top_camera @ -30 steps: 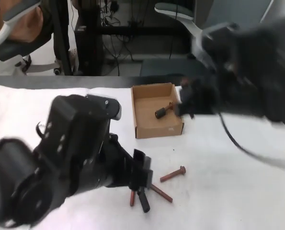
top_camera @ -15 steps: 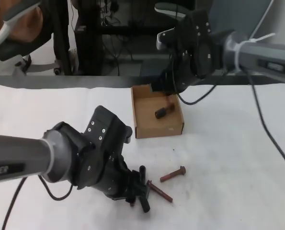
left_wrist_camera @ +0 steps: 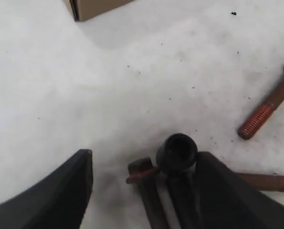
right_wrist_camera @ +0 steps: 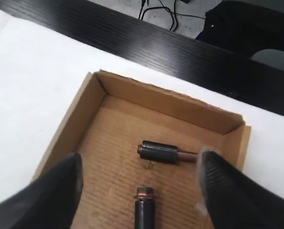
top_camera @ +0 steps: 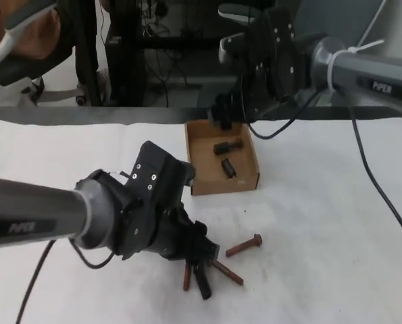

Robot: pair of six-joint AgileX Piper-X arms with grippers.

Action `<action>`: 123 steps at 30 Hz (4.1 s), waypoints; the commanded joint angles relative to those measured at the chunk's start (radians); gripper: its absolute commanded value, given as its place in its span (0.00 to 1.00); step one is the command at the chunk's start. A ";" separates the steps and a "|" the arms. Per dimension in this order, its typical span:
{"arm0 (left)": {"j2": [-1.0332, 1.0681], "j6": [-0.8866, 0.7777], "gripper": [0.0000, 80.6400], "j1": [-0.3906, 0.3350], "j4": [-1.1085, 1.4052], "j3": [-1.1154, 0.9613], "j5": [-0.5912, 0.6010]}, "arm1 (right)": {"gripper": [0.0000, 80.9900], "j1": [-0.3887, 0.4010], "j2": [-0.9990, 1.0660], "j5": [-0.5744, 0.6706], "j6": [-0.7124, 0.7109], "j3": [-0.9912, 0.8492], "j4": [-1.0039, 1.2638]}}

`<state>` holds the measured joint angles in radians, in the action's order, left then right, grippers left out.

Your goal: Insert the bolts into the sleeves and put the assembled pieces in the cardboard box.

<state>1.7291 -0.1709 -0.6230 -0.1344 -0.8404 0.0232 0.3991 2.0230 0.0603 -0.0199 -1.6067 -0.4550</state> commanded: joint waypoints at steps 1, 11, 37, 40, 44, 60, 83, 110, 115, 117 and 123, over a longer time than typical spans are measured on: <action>0.038 0.015 0.72 -0.005 0.012 -0.032 -0.018 | 0.80 -0.001 -0.048 0.013 -0.010 -0.010 0.012; 0.079 0.015 0.72 -0.005 0.060 -0.099 -0.074 | 0.80 -0.001 -0.094 0.069 -0.013 -0.010 0.011; 0.061 0.053 0.60 -0.007 -0.319 -0.183 -0.013 | 0.80 -0.001 -0.094 0.110 -0.010 -0.010 -0.003; 0.028 0.057 0.60 -0.007 -0.338 -0.183 -0.013 | 0.80 -0.001 -0.094 0.110 -0.010 -0.010 -0.003; -0.025 -0.037 0.60 -0.003 -0.459 -0.194 -0.023 | 0.80 -0.001 -0.094 0.110 -0.010 -0.010 -0.003; 0.029 -0.174 0.60 -0.020 -0.410 -0.181 -0.056 | 0.80 -0.001 -0.094 0.174 -0.008 -0.010 -0.003; 0.029 -0.397 0.60 -0.055 -0.384 -0.109 -0.078 | 0.80 -0.001 -0.094 0.183 -0.010 -0.010 0.001; 0.126 -0.505 0.02 -0.063 -0.253 -0.112 -0.059 | 0.79 -0.022 -0.094 0.223 -0.018 -0.010 -0.004; 0.126 -0.490 0.02 -0.063 -0.267 -0.112 -0.047 | 0.79 -0.021 -0.102 0.267 -0.011 -0.010 -0.036; 0.119 -0.482 0.02 -0.063 -0.274 -0.112 -0.043 | 0.69 -0.021 -0.115 0.268 -0.029 -0.010 -0.106; 0.091 -0.448 0.02 -0.061 -0.267 -0.112 -0.069 | 0.61 -0.041 -0.206 0.272 -0.055 0.035 -0.258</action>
<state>1.8011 -0.6446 -0.6805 -0.3851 -0.9675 -0.0449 0.3727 1.8796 0.3161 -0.0642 -1.5922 -0.6882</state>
